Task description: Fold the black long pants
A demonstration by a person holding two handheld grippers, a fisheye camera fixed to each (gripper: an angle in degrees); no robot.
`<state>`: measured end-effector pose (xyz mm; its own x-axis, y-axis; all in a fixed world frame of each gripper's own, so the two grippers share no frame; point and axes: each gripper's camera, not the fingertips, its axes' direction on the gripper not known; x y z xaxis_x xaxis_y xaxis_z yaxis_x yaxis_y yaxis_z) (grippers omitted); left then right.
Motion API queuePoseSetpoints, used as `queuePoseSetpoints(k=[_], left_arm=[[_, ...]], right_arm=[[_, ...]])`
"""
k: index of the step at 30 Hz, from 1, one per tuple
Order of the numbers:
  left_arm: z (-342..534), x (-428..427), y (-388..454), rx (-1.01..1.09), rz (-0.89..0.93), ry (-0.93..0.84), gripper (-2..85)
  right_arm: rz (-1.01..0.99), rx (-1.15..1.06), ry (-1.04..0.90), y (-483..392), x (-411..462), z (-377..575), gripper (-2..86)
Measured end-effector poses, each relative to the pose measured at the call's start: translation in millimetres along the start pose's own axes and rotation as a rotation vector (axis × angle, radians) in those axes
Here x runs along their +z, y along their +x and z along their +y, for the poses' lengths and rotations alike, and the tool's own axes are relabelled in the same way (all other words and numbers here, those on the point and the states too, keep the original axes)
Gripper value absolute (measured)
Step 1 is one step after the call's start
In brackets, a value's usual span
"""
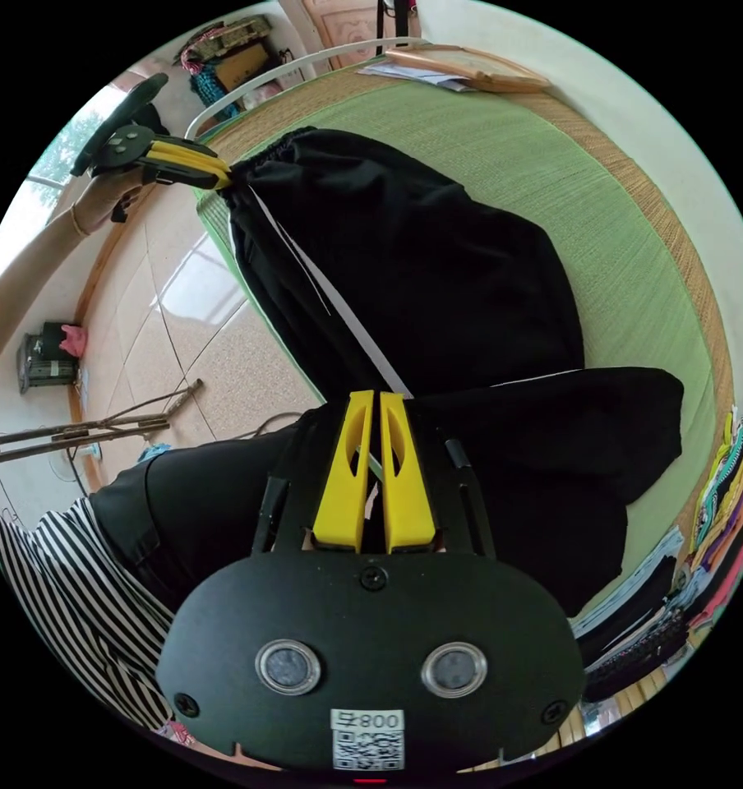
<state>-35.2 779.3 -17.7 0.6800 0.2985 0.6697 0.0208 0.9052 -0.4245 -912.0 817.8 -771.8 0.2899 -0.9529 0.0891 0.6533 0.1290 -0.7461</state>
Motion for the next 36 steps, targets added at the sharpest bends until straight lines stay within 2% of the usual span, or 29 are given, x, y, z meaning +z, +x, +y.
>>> queuePoseSetpoints(k=[10,15,23,36], left_arm=[[-18.6,49.5,19.8,-0.012,0.031,-0.018,1.4],[-27.2,67.5,28.5,-0.034,0.034,0.010,1.4],[-41.1,97.0,39.8,-0.090,0.125,0.047,1.4],[-44.6,107.8,66.4,-0.274,0.292,0.286,1.3]], right_arm=[[-0.072,0.000,-0.015,-32.2,76.0,-13.4,1.6],[-0.138,0.032,0.081,-43.9,94.9,-9.2,1.6],[-0.141,0.044,0.067,-61.4,166.8,-18.7,1.7],[-0.150,0.042,0.123,-71.3,251.9,-31.9,2.1]])
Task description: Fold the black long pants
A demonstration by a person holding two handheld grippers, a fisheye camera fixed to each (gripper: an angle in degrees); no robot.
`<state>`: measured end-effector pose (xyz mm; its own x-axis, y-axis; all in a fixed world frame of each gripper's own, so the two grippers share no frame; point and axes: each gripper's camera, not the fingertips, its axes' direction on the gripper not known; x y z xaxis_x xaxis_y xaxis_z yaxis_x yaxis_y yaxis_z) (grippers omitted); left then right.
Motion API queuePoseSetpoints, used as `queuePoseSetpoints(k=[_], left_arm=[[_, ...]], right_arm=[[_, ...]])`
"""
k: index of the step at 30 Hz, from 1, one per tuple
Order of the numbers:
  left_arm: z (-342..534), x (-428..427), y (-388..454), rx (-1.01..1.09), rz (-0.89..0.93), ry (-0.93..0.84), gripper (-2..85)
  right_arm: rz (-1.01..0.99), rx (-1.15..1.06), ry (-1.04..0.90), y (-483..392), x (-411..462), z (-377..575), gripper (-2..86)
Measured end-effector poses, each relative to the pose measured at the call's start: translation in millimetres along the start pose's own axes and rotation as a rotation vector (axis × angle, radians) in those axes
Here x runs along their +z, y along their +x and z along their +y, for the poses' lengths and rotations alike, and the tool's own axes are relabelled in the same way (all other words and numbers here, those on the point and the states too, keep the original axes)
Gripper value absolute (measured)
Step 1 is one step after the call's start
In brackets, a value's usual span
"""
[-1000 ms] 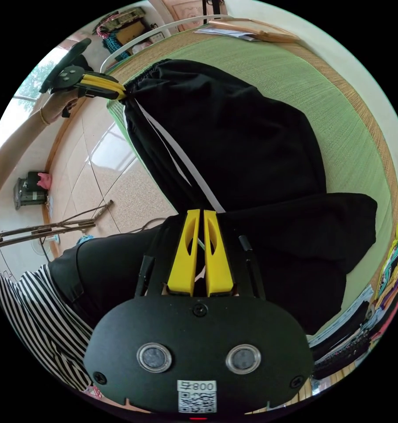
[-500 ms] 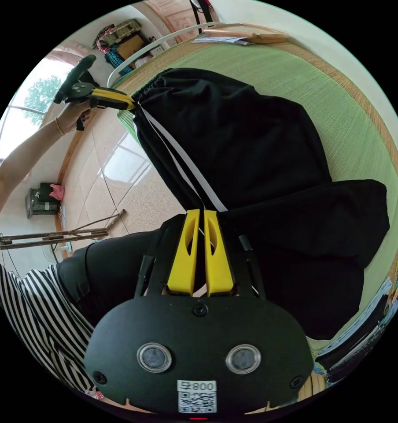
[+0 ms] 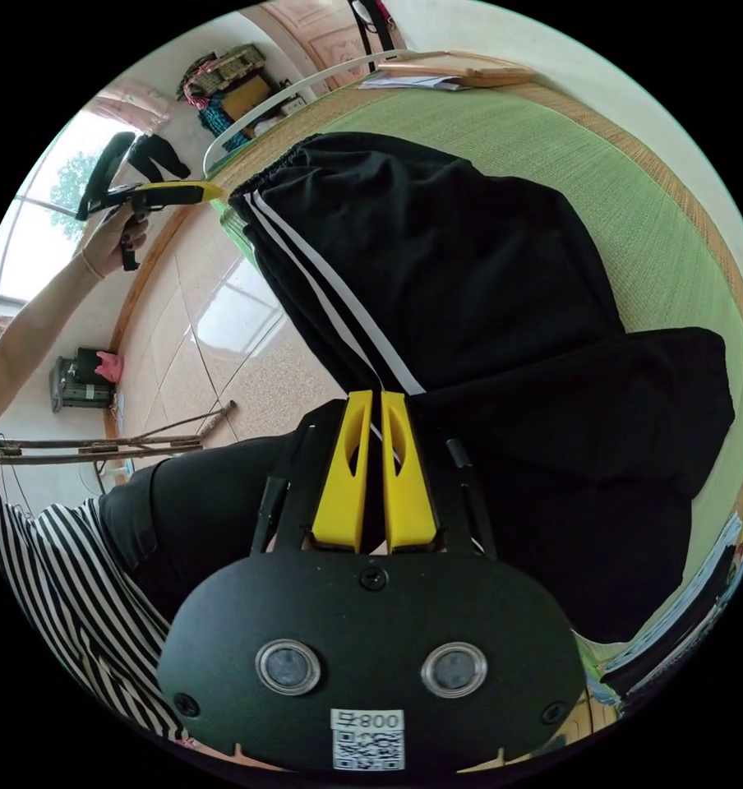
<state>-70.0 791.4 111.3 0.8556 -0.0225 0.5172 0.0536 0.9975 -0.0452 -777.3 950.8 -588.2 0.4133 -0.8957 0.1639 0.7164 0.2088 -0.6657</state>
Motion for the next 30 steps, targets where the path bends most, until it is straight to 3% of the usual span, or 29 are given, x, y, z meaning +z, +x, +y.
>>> queuePoseSetpoints(k=[6,11,17,21,24,27,30], left_arm=[[-32.4,54.3,71.1,0.115,0.146,-0.032,0.3],[-54.4,110.0,105.1,0.135,0.103,-0.204,0.1],[-74.4,118.0,127.8,0.146,0.108,-0.202,0.1],[-91.5,114.5,157.8,0.168,0.091,-0.148,0.1],[-107.2,111.9,189.7,0.209,0.179,-0.074,0.1],[-127.8,126.9,224.6,0.245,0.292,-0.086,0.1],[-148.2,147.9,258.2,0.278,0.283,-0.130,0.1]], right_arm=[[-0.038,0.021,0.027,12.7,37.1,-0.8,2.2],[-0.084,0.051,0.055,25.6,61.1,2.4,1.9],[-0.175,0.127,0.125,54.4,81.2,28.5,0.4],[-0.147,0.272,0.191,95.6,85.1,60.7,0.2],[-0.076,0.441,0.253,136.3,86.7,87.3,0.2],[0.017,0.611,0.257,175.9,99.4,107.4,0.1],[0.040,0.697,0.266,204.0,113.4,113.4,0.1]])
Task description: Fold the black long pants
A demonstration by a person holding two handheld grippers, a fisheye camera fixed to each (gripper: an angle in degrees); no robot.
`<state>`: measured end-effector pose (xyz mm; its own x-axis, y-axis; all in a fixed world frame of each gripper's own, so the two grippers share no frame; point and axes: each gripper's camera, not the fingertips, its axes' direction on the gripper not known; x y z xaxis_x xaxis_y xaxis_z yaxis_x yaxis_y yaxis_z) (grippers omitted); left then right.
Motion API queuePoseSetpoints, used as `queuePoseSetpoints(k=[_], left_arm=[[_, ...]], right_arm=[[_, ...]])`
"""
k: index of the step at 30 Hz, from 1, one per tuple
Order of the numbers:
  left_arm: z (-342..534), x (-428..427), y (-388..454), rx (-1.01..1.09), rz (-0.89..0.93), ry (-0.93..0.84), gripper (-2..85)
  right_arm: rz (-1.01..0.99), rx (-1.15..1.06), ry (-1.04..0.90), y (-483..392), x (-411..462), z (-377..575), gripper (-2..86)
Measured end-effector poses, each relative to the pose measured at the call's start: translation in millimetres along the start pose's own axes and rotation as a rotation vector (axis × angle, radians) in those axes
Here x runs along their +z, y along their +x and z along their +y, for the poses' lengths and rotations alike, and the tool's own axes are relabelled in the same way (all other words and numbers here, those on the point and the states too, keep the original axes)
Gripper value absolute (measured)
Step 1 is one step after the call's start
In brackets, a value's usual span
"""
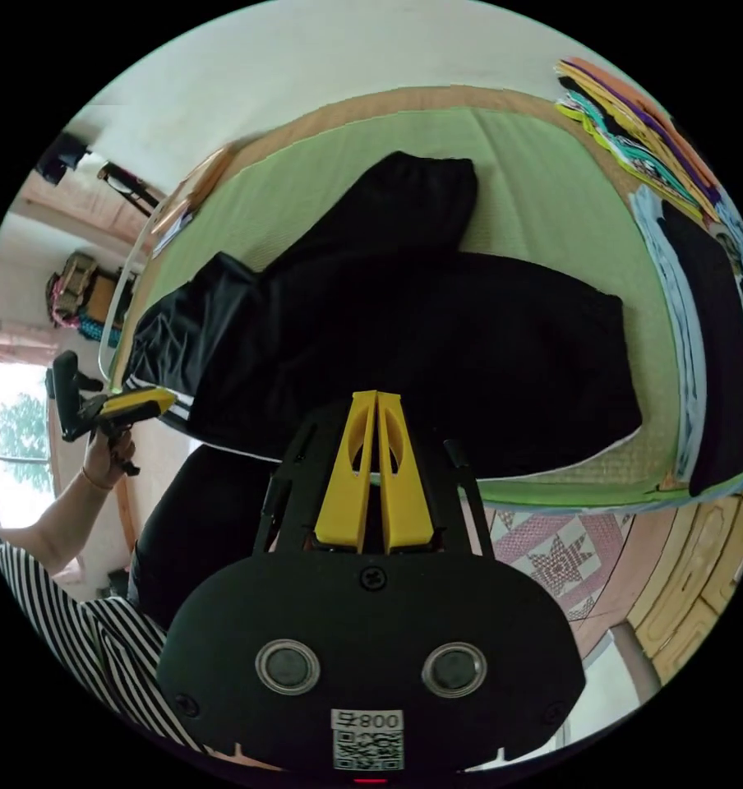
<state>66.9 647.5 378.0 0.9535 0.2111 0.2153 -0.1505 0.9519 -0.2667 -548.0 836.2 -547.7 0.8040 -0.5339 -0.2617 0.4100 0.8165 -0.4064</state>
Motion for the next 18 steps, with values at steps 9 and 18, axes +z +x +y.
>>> queuePoseSetpoints(k=[9,18], left_arm=[[-59.2,20.3,35.7,0.019,-0.060,-0.074,0.2],[-108.0,-3.0,67.1,-0.006,0.133,0.049,2.7]], right_arm=[[0.031,0.004,0.003,21.8,55.0,-42.5,0.1],[-0.022,0.026,0.083,30.0,69.3,-60.3,1.7]])
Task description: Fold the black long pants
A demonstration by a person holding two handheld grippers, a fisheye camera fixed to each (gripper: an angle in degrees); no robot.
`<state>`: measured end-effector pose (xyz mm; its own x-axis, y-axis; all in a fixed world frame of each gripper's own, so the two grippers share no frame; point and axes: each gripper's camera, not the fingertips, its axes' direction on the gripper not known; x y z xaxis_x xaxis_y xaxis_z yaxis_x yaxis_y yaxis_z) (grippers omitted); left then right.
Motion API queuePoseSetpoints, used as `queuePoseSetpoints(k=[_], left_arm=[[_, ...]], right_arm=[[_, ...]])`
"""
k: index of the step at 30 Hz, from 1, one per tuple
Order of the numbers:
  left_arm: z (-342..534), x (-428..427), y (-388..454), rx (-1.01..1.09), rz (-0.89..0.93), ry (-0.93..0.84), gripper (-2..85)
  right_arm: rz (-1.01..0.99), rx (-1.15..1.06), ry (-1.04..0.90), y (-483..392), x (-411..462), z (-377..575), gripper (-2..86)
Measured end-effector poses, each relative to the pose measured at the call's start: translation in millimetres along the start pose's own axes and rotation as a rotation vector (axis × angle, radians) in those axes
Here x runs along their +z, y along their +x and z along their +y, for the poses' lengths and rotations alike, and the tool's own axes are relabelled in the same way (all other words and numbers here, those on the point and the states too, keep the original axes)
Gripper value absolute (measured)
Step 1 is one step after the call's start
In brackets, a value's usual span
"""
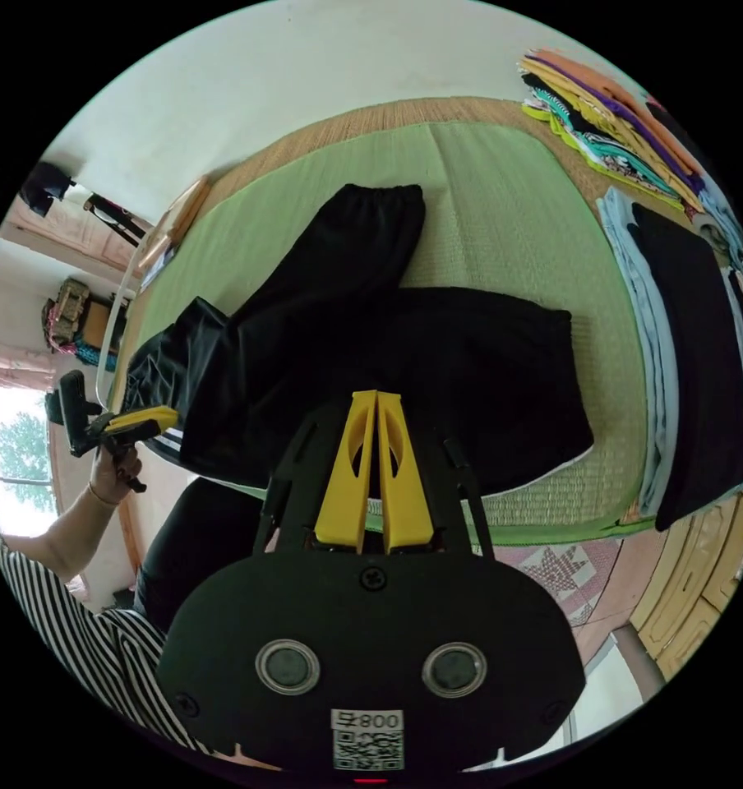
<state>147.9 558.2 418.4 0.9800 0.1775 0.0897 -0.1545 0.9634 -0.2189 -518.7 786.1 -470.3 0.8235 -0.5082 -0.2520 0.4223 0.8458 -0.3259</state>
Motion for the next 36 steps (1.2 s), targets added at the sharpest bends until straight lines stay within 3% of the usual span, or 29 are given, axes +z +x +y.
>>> queuePoseSetpoints(k=[6,18,32,36], left_arm=[[-41.2,8.1,15.4,-0.046,0.041,-0.012,5.8],[-93.2,6.0,77.2,-0.019,0.057,-0.071,5.4],[-134.1,-20.5,173.4,0.069,0.087,-0.100,2.0],[-142.2,-42.0,209.2,0.098,0.100,-0.074,1.7]], right_arm=[[-0.070,-0.089,0.051,-27.7,25.2,-81.5,5.5],[0.131,-0.072,-0.131,-85.9,165.3,-240.5,7.3],[0.216,-0.009,-0.211,-102.5,271.8,-220.3,3.0],[0.104,0.045,-0.111,-95.5,260.1,-188.8,1.9]])
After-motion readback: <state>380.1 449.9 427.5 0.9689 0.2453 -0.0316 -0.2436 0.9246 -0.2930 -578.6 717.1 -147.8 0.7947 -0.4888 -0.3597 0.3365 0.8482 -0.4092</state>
